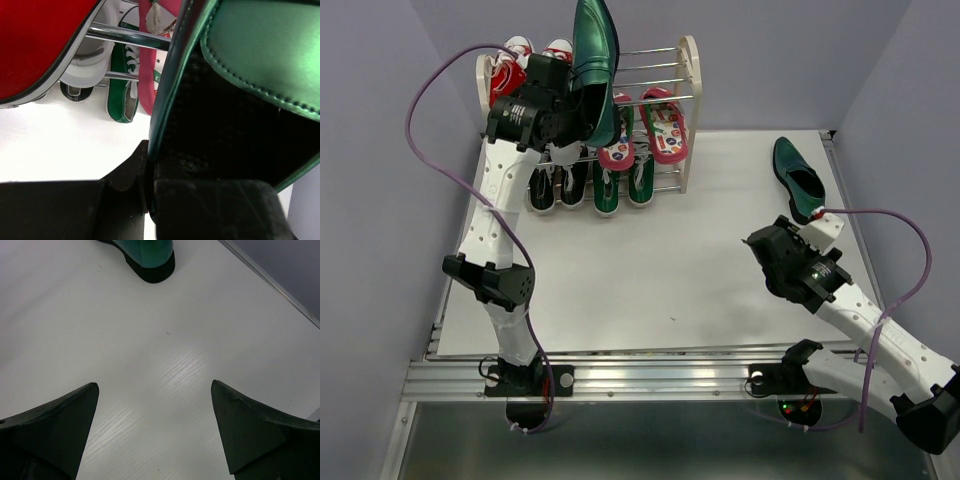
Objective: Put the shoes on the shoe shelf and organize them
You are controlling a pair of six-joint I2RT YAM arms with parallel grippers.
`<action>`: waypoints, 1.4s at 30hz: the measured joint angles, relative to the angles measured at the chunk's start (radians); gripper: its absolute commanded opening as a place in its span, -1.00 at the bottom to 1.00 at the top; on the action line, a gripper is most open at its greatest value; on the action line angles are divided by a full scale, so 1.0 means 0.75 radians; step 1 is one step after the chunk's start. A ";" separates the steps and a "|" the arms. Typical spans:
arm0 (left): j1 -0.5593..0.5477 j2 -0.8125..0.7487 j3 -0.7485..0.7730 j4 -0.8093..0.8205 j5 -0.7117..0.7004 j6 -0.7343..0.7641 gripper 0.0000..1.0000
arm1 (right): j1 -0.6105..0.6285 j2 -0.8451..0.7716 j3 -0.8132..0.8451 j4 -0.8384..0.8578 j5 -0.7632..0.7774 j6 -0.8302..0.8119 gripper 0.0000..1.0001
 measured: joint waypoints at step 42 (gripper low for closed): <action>0.038 -0.259 -0.107 0.368 0.124 -0.065 0.98 | 0.000 0.120 0.123 0.005 -0.067 -0.122 1.00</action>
